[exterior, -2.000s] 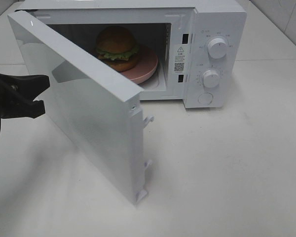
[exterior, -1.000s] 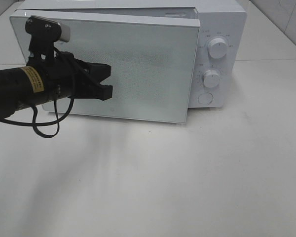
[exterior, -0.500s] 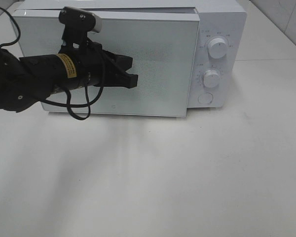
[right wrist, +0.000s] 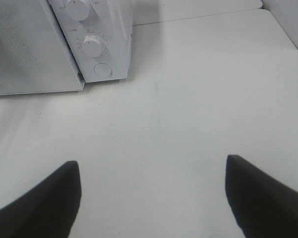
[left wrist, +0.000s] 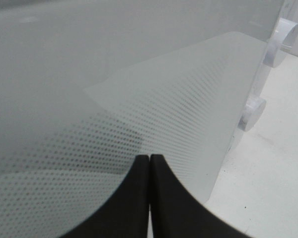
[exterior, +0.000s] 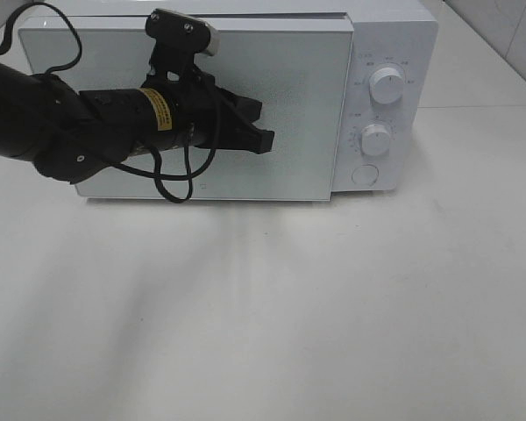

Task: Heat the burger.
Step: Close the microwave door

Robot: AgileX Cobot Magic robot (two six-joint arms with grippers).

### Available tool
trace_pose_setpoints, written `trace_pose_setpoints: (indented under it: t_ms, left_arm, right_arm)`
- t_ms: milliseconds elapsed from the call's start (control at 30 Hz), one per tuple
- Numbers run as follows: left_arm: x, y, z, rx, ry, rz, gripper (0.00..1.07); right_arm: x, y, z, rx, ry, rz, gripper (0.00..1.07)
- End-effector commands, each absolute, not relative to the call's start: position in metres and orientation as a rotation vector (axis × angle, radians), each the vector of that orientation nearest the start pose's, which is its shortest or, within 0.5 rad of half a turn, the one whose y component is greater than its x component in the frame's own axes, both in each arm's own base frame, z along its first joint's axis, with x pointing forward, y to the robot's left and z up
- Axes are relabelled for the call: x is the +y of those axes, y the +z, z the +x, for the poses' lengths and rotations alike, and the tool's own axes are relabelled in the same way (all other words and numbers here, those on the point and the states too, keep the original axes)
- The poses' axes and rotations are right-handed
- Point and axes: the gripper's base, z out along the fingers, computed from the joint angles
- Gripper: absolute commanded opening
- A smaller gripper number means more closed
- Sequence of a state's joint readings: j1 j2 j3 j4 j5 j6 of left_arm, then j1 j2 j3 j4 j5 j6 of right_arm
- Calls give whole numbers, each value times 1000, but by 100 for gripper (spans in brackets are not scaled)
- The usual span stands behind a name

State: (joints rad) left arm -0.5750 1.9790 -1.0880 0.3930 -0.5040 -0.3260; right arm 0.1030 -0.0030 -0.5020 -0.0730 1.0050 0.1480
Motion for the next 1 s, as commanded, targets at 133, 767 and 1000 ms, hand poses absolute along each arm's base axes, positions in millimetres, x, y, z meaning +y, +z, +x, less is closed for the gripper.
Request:
trace_pose_setpoints:
  t_ms: [133, 767, 1000]
  left_arm:
    - [-247, 183, 365, 1784, -559, 598, 0]
    - [-263, 193, 371, 1814, -579, 566, 0]
    - [-282, 204, 340, 1894, -592, 620, 0]
  right_arm:
    - [-6, 282, -7, 1950, 70, 53, 76]
    - [-6, 282, -7, 1950, 70, 53, 76]
    - [-6, 282, -7, 1950, 70, 53, 76]
